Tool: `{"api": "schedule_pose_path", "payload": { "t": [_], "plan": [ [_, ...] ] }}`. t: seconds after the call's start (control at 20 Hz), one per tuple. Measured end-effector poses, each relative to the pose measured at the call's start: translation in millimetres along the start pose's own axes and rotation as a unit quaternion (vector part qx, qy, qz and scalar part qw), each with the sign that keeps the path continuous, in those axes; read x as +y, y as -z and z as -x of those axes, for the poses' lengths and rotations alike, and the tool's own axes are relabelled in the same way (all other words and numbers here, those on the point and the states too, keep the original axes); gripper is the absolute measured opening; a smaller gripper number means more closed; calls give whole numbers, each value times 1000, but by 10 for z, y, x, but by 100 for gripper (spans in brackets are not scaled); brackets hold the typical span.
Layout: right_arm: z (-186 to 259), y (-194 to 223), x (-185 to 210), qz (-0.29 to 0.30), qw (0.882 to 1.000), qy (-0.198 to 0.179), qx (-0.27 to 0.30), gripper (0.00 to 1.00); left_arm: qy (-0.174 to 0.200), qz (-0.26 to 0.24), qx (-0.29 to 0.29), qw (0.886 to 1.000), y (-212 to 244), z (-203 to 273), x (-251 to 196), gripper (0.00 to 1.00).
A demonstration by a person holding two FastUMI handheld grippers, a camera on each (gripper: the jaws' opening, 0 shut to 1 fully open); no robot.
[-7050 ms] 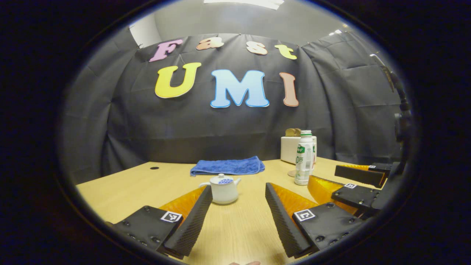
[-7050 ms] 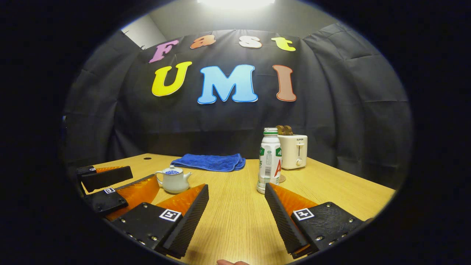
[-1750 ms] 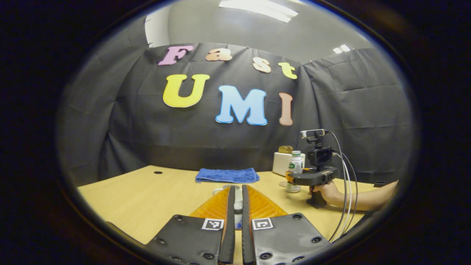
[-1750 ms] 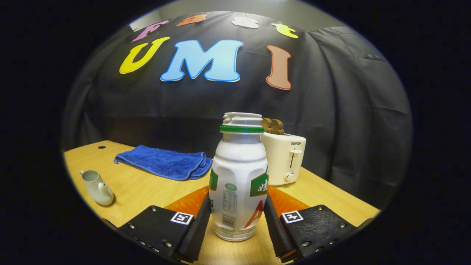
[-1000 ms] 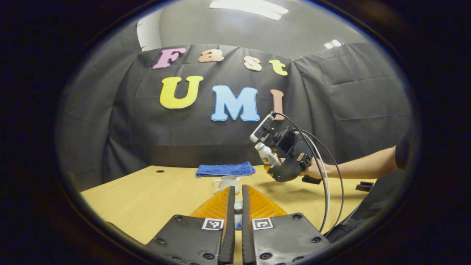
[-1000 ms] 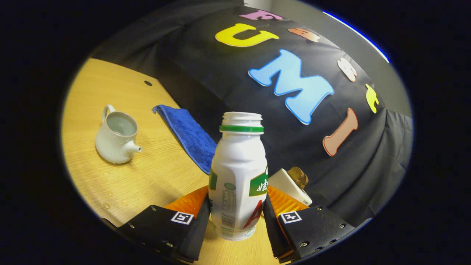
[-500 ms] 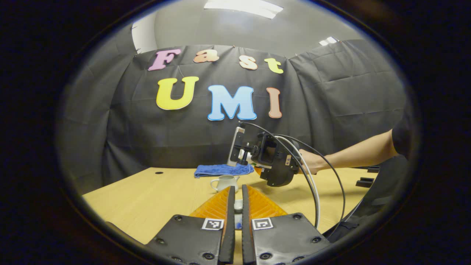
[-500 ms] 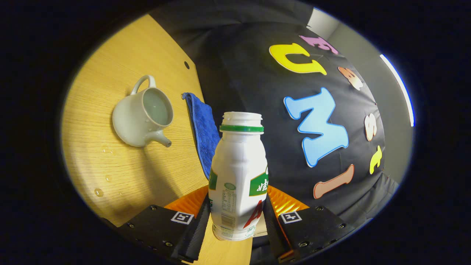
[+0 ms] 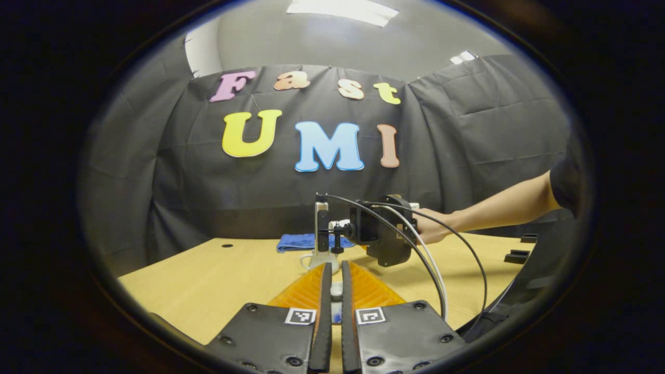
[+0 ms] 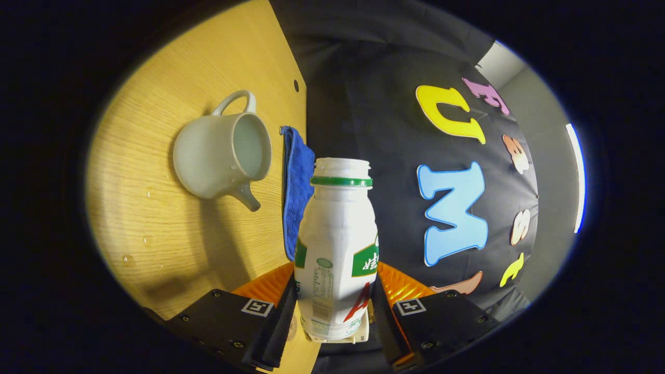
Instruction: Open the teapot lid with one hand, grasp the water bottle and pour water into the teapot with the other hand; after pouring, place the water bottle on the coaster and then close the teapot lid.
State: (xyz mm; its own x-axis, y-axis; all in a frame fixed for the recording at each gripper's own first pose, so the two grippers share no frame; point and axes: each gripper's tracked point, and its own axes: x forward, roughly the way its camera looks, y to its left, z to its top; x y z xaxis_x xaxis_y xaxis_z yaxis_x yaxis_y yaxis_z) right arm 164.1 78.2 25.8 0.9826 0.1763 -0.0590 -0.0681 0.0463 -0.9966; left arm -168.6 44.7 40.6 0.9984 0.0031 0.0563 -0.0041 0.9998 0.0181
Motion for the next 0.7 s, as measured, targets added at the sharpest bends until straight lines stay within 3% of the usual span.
{"api": "schedule_pose_path", "payload": {
  "t": [0.1, 0.15, 0.45, 0.5, 0.55, 0.7],
  "plan": [
    [-6, 6, 10, 13, 1000, -4, 3, 71, 0, -1, 1, 1000, 14, -2, -11, 14],
    [-10, 7, 2, 21, 1000, -4, 5, 71, 0, -3, 1, 1000, 7, 0, -13, 18],
    [-26, -5, 34, 70, 998, 1, 2, 71, -2, -2, 1, 1000, 3, -8, 2, 18],
    [-25, -22, 36, 76, 997, 3, -1, 71, -3, -1, 2, 1000, 25, -13, -3, 14],
    [-25, -18, 37, 81, 997, 4, -1, 71, -5, -2, 2, 1000, 31, -15, 11, 18],
    [2, -34, 30, 99, 995, 8, -5, 71, -7, -2, 0, 1000, -2, -3, 37, 18]
  ]
}}
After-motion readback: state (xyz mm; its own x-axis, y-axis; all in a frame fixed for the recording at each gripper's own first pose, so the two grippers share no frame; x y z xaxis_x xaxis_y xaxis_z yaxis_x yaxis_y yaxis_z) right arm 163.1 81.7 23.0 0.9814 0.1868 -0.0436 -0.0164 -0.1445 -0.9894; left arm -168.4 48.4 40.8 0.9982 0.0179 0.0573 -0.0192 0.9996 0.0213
